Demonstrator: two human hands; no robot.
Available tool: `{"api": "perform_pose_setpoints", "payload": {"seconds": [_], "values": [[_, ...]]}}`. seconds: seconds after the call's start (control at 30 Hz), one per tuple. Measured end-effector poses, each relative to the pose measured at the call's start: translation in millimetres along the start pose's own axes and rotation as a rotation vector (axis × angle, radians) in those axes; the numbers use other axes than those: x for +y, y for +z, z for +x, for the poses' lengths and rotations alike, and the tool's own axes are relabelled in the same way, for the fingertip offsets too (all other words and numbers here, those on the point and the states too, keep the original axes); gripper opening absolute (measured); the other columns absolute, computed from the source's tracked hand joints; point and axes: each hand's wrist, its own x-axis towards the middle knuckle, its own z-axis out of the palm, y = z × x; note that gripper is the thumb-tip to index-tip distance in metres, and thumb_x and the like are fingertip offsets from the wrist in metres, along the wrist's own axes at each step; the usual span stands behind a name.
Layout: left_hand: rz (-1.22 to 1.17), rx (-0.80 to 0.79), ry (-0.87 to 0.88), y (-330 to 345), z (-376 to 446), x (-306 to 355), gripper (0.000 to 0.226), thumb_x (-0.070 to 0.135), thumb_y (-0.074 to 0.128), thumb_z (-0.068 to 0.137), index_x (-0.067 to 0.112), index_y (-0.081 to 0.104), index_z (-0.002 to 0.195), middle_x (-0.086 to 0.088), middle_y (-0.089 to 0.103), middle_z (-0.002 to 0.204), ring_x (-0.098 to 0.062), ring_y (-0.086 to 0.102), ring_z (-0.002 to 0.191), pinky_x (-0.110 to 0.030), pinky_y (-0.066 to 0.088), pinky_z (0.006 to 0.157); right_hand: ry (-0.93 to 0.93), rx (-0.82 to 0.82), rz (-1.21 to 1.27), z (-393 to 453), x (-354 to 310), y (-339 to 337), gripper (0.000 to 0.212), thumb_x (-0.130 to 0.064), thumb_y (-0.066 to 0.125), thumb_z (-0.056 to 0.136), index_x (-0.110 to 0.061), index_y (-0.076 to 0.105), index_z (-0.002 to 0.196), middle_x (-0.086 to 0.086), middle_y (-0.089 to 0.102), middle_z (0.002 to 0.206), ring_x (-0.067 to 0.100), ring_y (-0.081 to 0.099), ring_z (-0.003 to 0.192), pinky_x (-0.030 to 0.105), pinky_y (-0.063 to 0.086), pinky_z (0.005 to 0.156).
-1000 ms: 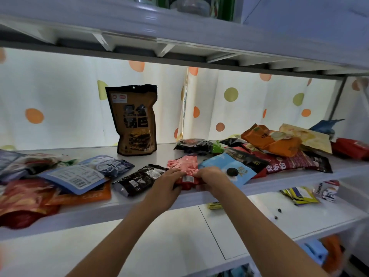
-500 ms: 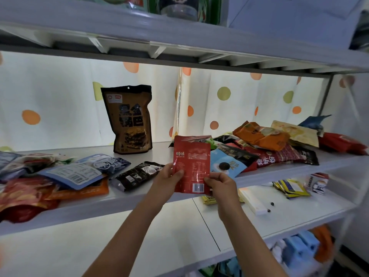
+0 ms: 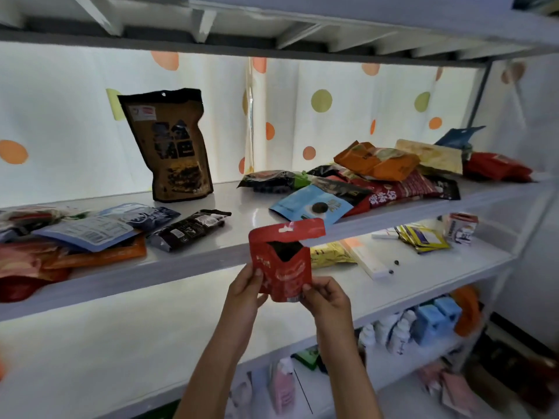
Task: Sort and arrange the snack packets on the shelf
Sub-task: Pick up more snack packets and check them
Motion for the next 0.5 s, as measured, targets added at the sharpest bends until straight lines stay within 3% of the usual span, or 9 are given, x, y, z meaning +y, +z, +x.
{"api": "perform_pose_setpoints", "payload": {"seconds": [0.17,0.23,0.3,0.4,0.5], "values": [[0.024,-0.104,-0.028,7,-18,-22,0.023,0.013,0.041,0.103,0.012,0.064,0.101,0.013,0.064,0.071,0.001,0.061,0.072,-0.04,0.052,0.089,0.066,0.044,0.067,-22,27,-30,0.007,0.007,0.06,0.09,0.001,0.063,0.09,0.028,0.069,0.09,0.033,0.066,0.087,0.043,0.056,0.087],[0.033,-0.13,-0.061,11,-24,-30,0.023,0.014,0.041,0.103,0.012,0.064,0.102,0.014,0.065,0.073,0.0,0.063,0.075,-0.04,0.052,0.092,0.08,0.062,0.082,-28,31,-42,0.008,0.006,0.06,0.09,-0.001,0.063,0.089,0.022,0.07,0.086,0.029,0.067,0.085,0.038,0.057,0.083],[0.057,-0.147,-0.087,19,-30,-38,0.024,0.016,0.042,0.103,0.016,0.066,0.105,0.015,0.07,0.08,0.0,0.066,0.081,-0.032,0.053,0.09,0.087,0.086,0.089,-32,31,-55,0.01,0.007,0.059,0.09,-0.002,0.063,0.088,0.015,0.071,0.083,0.025,0.066,0.081,0.031,0.056,0.076],[0.106,-0.241,-0.117,33,-35,-47,0.021,0.018,0.046,0.101,0.027,0.063,0.111,0.019,0.074,0.096,0.004,0.068,0.089,-0.01,0.052,0.068,0.114,0.147,0.115,-37,28,-71,0.011,0.006,0.057,0.092,-0.004,0.062,0.09,0.011,0.07,0.082,0.024,0.063,0.077,0.028,0.053,0.066],[0.113,-0.35,-0.161,48,-39,-58,0.028,0.015,0.057,0.095,0.022,0.058,0.123,0.007,0.072,0.112,-0.011,0.069,0.102,-0.021,0.057,0.076,0.159,0.221,0.131,-41,28,-91,0.01,0.002,0.057,0.093,-0.006,0.064,0.094,0.009,0.073,0.086,0.02,0.067,0.075,0.029,0.055,0.064]]}}
